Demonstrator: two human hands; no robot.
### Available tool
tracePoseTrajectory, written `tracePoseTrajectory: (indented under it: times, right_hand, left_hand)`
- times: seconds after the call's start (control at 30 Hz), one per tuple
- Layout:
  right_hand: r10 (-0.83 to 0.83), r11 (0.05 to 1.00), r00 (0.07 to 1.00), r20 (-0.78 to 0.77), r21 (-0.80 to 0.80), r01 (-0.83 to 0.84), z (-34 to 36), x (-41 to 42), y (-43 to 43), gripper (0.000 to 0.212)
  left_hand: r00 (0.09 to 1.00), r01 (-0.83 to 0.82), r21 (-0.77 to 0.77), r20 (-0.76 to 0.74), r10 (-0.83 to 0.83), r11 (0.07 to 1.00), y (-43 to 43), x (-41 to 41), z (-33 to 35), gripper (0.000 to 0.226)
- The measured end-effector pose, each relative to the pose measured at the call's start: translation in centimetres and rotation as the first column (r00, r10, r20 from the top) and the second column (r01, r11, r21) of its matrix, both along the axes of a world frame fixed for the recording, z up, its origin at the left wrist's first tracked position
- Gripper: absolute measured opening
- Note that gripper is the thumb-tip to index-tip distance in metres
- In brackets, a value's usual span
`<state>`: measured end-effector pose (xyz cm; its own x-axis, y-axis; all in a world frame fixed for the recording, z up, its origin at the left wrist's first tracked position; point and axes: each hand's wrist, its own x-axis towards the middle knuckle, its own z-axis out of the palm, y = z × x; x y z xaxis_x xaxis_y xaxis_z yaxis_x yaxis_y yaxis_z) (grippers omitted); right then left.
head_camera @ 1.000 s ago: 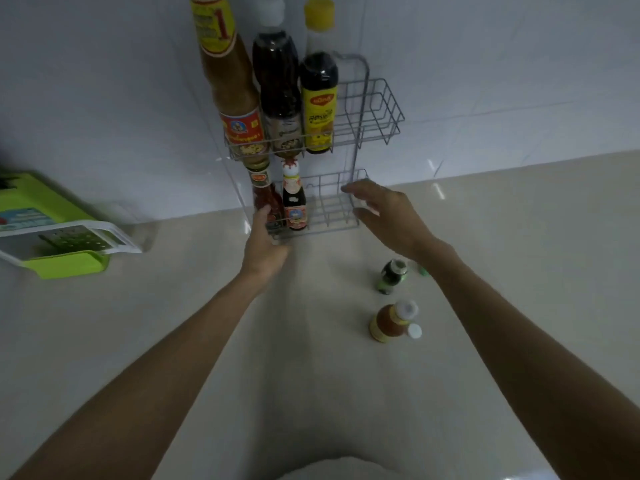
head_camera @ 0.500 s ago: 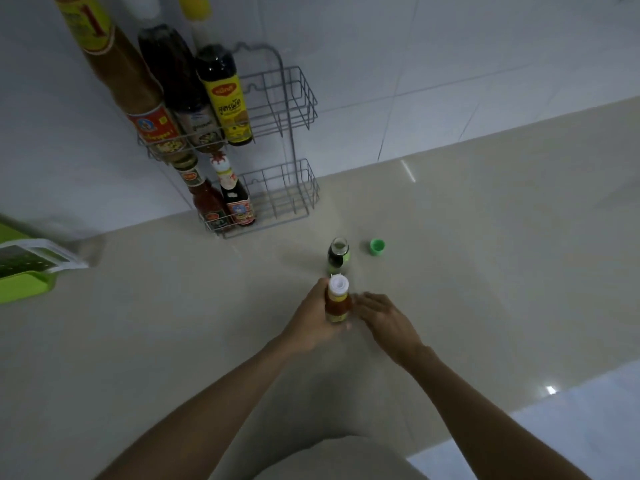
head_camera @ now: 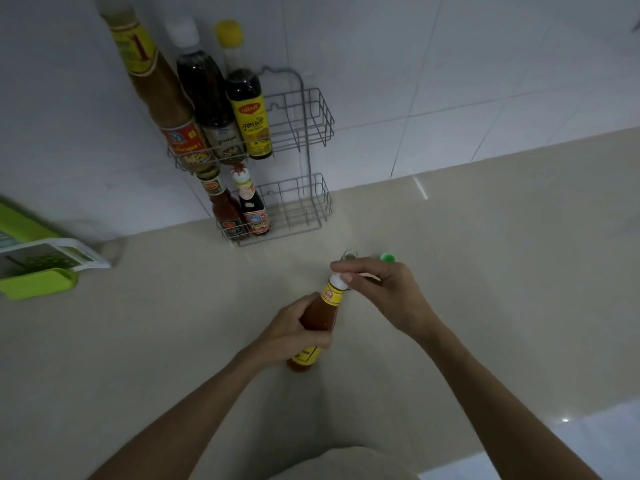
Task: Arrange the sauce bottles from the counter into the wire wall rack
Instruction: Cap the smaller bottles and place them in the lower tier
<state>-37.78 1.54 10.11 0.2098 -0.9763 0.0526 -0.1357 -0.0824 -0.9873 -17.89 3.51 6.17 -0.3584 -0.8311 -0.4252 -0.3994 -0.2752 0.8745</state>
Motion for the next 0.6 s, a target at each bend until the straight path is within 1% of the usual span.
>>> tracePoseTrajectory:
  times: [0.07, 0.1, 0.17, 0.2, 0.43, 0.6]
  right_hand:
    - [0.159, 0.987, 0.986, -0.054, -0.013, -0.160, 1.5, -0.4, -0.8, 0.022]
    - [0.220, 0.975, 0.973, -0.074, -0.008, -0.221, 2.5, -0.4, -1.2, 0.023]
    - [0.285, 0.958, 0.950, -0.127, -0.006, -0.288, 4.3, 0.3, -1.6, 0.023]
    - [0.298, 0.953, 0.944, -0.144, -0.019, -0.304, 5.0, 0.8, -1.7, 0.024]
    - [0.384, 0.913, 0.908, -0.168, -0.077, -0.400, 7.8, 2.4, -1.6, 0.027]
    - [0.396, 0.904, 0.899, -0.185, -0.096, -0.418, 8.4, 2.9, -1.3, 0.026]
  left_hand:
    - [0.985, 0.116, 0.125, -0.144, -0.098, 0.985, 0.0, 1.4, 1.3, 0.033]
    - [0.967, 0.169, 0.176, -0.219, -0.129, 0.970, 0.1, 2.0, 1.8, 0.038]
    - [0.922, 0.262, 0.270, -0.354, -0.157, 0.927, 0.2, 2.9, 2.8, 0.048]
    - [0.906, 0.290, 0.294, -0.390, -0.163, 0.911, 0.2, 3.3, 3.3, 0.051]
    - [0.882, 0.353, 0.273, -0.416, -0.221, 0.895, 0.1, 4.8, 5.2, 0.056]
    - [0.852, 0.418, 0.286, -0.453, -0.262, 0.862, 0.3, 5.3, 5.6, 0.055]
